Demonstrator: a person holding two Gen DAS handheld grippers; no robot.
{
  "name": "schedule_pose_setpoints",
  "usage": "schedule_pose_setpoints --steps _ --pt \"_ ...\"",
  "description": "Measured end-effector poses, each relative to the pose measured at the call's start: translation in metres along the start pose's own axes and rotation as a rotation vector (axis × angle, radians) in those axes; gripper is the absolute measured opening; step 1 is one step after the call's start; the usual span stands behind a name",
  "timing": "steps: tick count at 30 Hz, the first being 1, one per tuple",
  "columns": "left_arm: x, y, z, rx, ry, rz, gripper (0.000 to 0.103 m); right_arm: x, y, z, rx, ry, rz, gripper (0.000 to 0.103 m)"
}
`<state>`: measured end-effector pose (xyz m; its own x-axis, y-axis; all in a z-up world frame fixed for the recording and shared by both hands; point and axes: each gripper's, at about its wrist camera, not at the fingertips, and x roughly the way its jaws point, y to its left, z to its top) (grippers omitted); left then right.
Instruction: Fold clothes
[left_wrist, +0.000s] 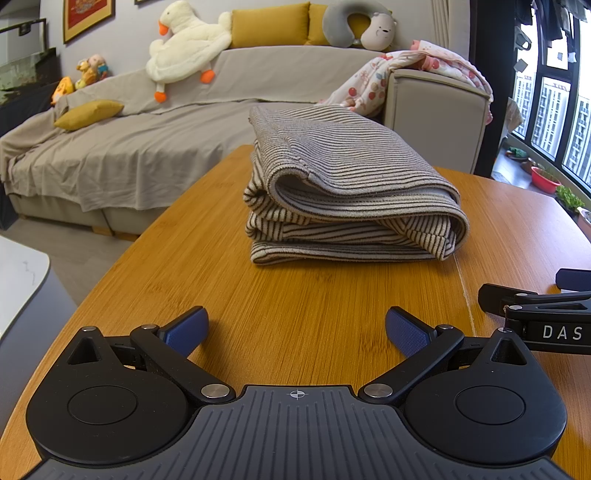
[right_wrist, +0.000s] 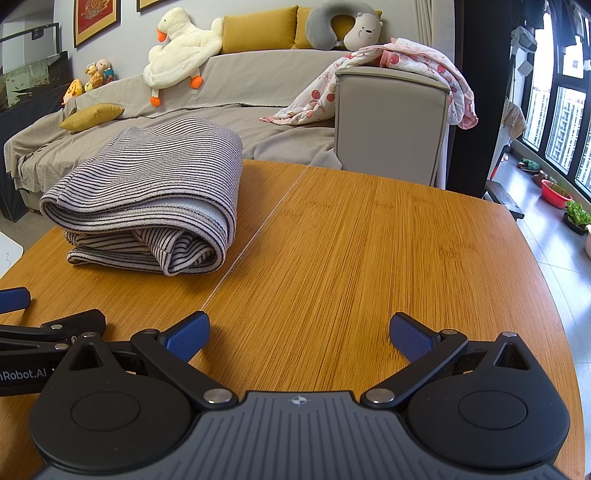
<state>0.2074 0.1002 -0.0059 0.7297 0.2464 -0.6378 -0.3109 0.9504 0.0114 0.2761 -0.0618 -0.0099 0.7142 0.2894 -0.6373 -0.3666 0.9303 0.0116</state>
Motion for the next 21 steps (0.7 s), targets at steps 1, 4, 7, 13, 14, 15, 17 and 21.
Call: schedule_pose_setpoints --steps 1,4,7,13,14,15,17,21 --pt "0.0001 0.0003 0.0 0.0 0.0 0.0 0.103 0.0004 -0.0001 0.0004 0.0 0.0 0.0 0.103" --pt "-0.0003 0.0006 -0.0003 0.001 0.0 0.001 0.103 0.001 -0.0004 0.0004 0.0 0.0 0.001 0.103" --pt "-0.0003 0.0007 0.0 0.001 0.0 0.0 0.103 0.0012 -0.0005 0.0006 0.0 0.0 0.001 0.103" --pt "0.0019 0.0043 0.0005 0.044 -0.002 -0.054 0.103 0.001 0.0003 0.0006 0.001 0.0 0.0 0.103" --pt "0.0014 0.0041 0.0005 0.052 0.004 -0.063 0.103 0.0009 0.0004 0.0007 0.001 0.0 0.0 0.103" --pt "0.0007 0.0039 0.0007 0.06 0.012 -0.075 0.103 0.0008 0.0004 0.0008 0.001 0.0 0.0 0.103" --pt "-0.0009 0.004 0.001 0.066 0.03 -0.088 0.103 0.0001 0.0002 0.0003 -0.002 0.0 0.004 0.103" --pt "-0.0013 0.0057 -0.0002 0.013 0.037 -0.035 0.103 -0.0016 0.0004 -0.0014 -0.01 0.0 0.013 0.103"
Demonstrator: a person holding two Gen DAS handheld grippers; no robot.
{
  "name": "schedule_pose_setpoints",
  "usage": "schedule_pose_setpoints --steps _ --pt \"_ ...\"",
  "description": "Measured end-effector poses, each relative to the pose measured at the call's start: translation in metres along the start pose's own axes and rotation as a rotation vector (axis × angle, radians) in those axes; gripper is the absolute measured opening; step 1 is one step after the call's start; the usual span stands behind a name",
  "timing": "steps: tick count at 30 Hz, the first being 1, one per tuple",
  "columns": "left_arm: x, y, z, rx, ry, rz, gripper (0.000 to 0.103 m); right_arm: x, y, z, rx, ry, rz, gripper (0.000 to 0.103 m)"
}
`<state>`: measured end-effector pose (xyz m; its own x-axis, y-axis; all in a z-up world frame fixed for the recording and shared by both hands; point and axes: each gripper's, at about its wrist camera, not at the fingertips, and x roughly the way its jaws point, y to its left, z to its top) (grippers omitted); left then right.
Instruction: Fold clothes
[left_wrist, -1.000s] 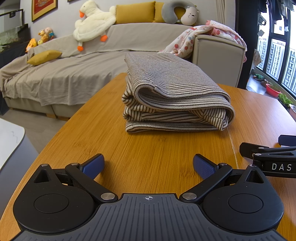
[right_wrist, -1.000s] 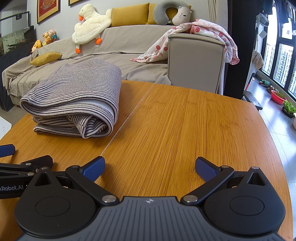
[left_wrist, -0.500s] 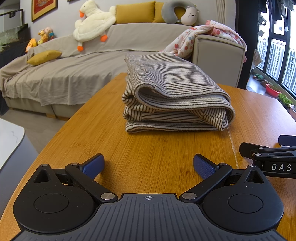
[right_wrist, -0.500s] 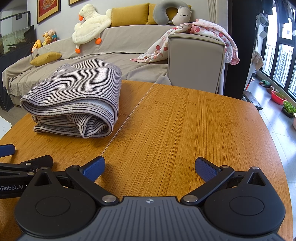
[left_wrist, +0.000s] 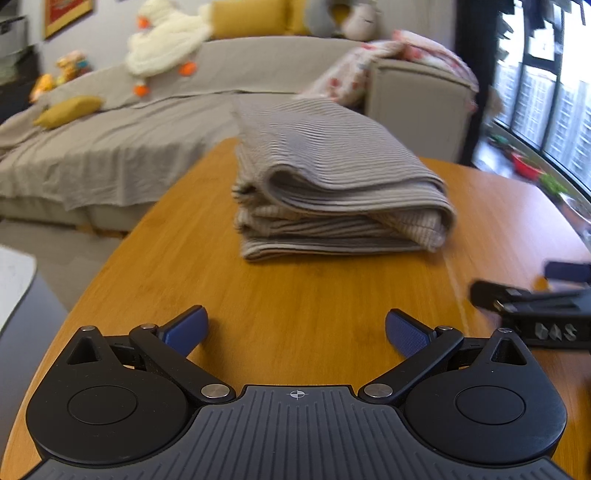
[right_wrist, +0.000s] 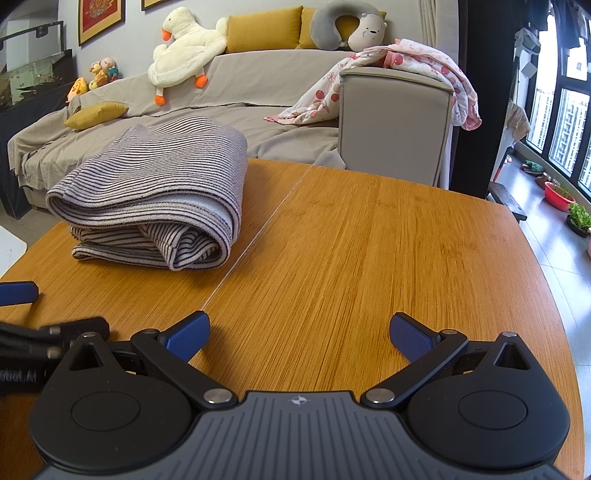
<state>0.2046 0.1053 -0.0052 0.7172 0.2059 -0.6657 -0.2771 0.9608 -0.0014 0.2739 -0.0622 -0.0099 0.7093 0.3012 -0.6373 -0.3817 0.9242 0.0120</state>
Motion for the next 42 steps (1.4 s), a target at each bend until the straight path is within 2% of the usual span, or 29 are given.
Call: schedule_pose_setpoints --steps 2,42 --pt "0.0003 0.0 0.0 -0.004 0.001 0.017 0.103 -0.0008 0.0004 -0.0006 -0.001 0.0 0.001 0.103" --pt "0.0002 0.0002 0.0006 -0.006 -0.016 0.021 0.103 -0.0033 0.002 -0.0029 -0.005 0.0 0.005 0.103"
